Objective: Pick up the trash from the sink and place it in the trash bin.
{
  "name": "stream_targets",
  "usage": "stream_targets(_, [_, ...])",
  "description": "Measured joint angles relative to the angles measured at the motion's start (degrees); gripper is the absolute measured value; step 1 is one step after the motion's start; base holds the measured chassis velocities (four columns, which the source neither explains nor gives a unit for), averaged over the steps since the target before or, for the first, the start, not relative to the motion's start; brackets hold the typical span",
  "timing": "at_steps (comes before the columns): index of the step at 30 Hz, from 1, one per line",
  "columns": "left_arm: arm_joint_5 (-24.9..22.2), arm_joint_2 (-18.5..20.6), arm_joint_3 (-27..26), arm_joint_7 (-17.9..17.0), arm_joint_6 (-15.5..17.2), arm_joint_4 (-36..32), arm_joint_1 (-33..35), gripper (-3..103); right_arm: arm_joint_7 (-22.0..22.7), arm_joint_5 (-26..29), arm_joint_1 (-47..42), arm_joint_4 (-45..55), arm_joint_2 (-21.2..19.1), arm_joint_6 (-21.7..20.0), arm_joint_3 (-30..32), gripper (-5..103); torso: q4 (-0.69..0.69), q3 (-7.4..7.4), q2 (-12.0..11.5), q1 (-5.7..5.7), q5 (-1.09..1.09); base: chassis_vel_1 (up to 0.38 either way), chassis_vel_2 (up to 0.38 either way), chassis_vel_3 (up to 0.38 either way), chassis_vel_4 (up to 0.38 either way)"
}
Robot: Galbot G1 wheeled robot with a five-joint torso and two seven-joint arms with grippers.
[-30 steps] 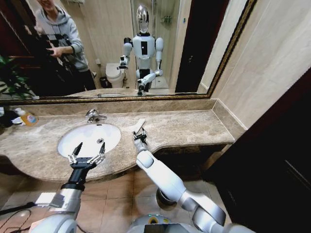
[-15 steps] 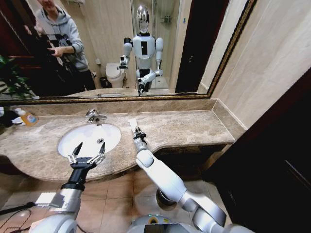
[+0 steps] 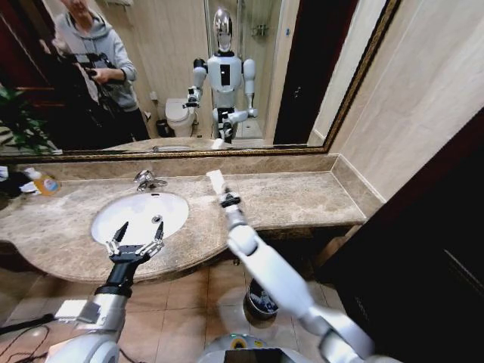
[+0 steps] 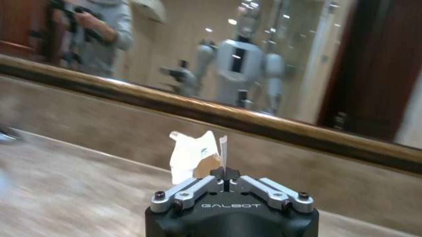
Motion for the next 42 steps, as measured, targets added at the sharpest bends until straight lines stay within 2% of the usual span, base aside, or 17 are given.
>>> stream_targets(1, [0.00, 0.00, -0.01, -0.02, 0.00, 0.00, 0.00, 100, -0.44, 1.71, -3.22, 3.24, -3.54, 0.00, 3.27, 0, 0.00, 0.00, 0.00, 0.00, 0.01, 0.000, 0.000, 0.000, 0.000])
stream_targets(2, [0.00, 0.00, -0.01, -0.02, 0.00, 0.00, 0.00, 100, -0.44, 1.71, -3.22, 3.24, -3.54, 0.00, 3.27, 0, 0.00, 0.00, 0.00, 0.00, 0.01, 0.000, 0.000, 0.000, 0.000])
stream_targets(6, [0.00, 0.00, 0.00, 0.00, 0.00, 0.00, 0.00, 100, -0.80, 8.35, -12.46, 12.72, -12.51, 0.51, 10.00, 0, -0.04, 0.00, 0.00, -0.01, -0.01, 0.000, 0.000, 0.000, 0.000])
stream_targets(10, [0.00, 0.00, 0.00, -0.01, 0.00, 0.00, 0.00, 100, -0.84, 10.06, -20.38, 17.38, -16.14, 4.45, 15.72, 0, 0.00, 0.00, 0.00, 0.00, 0.00, 0.000, 0.000, 0.000, 0.000])
stream_targets(11, [0.00, 0.00, 0.00, -0.01, 0.00, 0.00, 0.00, 100, -0.84, 10.06, -20.38, 17.38, -16.14, 4.45, 15.72, 0, 0.00, 0.00, 0.00, 0.00, 0.00, 0.000, 0.000, 0.000, 0.000])
stream_targets(15, [0.00, 0.00, 0.00, 0.00, 0.00, 0.00, 0.00, 100, -1.44, 8.52, -33.01, 22.66, -16.79, 8.77, 22.62, 0, 0.00, -0.01, 0.00, -0.01, 0.00, 0.000, 0.000, 0.000, 0.000])
stream_targets(17, [0.00, 0.00, 0.00, -0.01, 0.00, 0.00, 0.00, 100, -1.46, 7.86, -35.17, 23.06, -16.73, 9.80, 23.89, 0, 0.00, -0.01, 0.00, -0.01, 0.01, 0.000, 0.000, 0.000, 0.000])
stream_targets(19, [0.00, 0.00, 0.00, -0.01, 0.00, 0.00, 0.00, 100, 0.27, 4.05, -42.25, 23.37, -16.26, 15.54, 26.71, 0, -0.01, -0.01, 0.00, -0.01, 0.01, 0.000, 0.000, 0.000, 0.000])
stream_targets(20, [0.00, 0.00, 0.00, -0.01, 0.00, 0.00, 0.00, 100, 0.27, 4.05, -42.25, 23.37, -16.26, 15.54, 26.71, 0, -0.01, -0.01, 0.00, -0.01, 0.01, 0.000, 0.000, 0.000, 0.000])
stream_targets(23, [0.00, 0.00, 0.00, -0.01, 0.00, 0.00, 0.00, 100, 2.61, 1.58, -51.06, 23.95, -15.21, 19.87, 29.20, 0, -0.01, -0.01, 0.00, -0.01, -0.01, 0.000, 0.000, 0.000, 0.000])
stream_targets(25, [0.00, 0.00, 0.00, -0.01, 0.00, 0.00, 0.00, 100, 2.98, 1.08, -52.77, 23.97, -14.98, 20.51, 29.45, 0, -0.01, -0.01, 0.00, -0.01, 0.00, 0.000, 0.000, 0.000, 0.000])
stream_targets(28, [0.00, 0.00, 0.00, -0.01, 0.00, 0.00, 0.00, 100, 5.52, -4.60, -59.37, 23.68, -13.90, 24.63, 28.53, 0, 0.00, -0.01, 0.00, -0.01, -0.02, 0.000, 0.000, 0.000, 0.000])
stream_targets(29, [0.00, 0.00, 0.00, -0.01, 0.00, 0.00, 0.00, 100, 5.52, -4.60, -59.37, 23.68, -13.90, 24.63, 28.53, 0, 0.00, -0.01, 0.00, -0.01, -0.02, 0.000, 0.000, 0.000, 0.000])
stream_targets(31, [0.00, 0.00, 0.00, -0.01, 0.00, 0.00, 0.00, 100, 7.18, -9.57, -63.13, 22.43, -13.13, 27.67, 25.60, 0, -0.01, -0.01, 0.00, -0.01, -0.04, 0.000, 0.000, 0.000, 0.000])
stream_targets(36, [0.00, 0.00, 0.00, -0.01, 0.00, 0.00, 0.00, 100, 6.82, -14.49, -63.55, 14.99, -10.80, 29.51, 20.63, 0, -0.01, -0.01, 0.00, -0.01, -0.04, 0.000, 0.000, 0.000, 0.000])
stream_targets(39, [0.00, 0.00, 0.00, -0.01, 0.00, 0.00, 0.00, 100, 5.82, -14.27, -61.77, 11.03, -9.89, 28.99, 18.81, 0, -0.01, 0.00, 0.00, -0.01, -0.03, 0.000, 0.000, 0.000, 0.000])
stream_targets(42, [0.00, 0.00, 0.00, -0.01, 0.00, -0.01, 0.00, 100, 3.83, -12.84, -54.80, 0.80, -8.05, 26.79, 15.01, 0, -0.01, 0.00, 0.00, 0.00, -0.03, 0.000, 0.000, 0.000, 0.000])
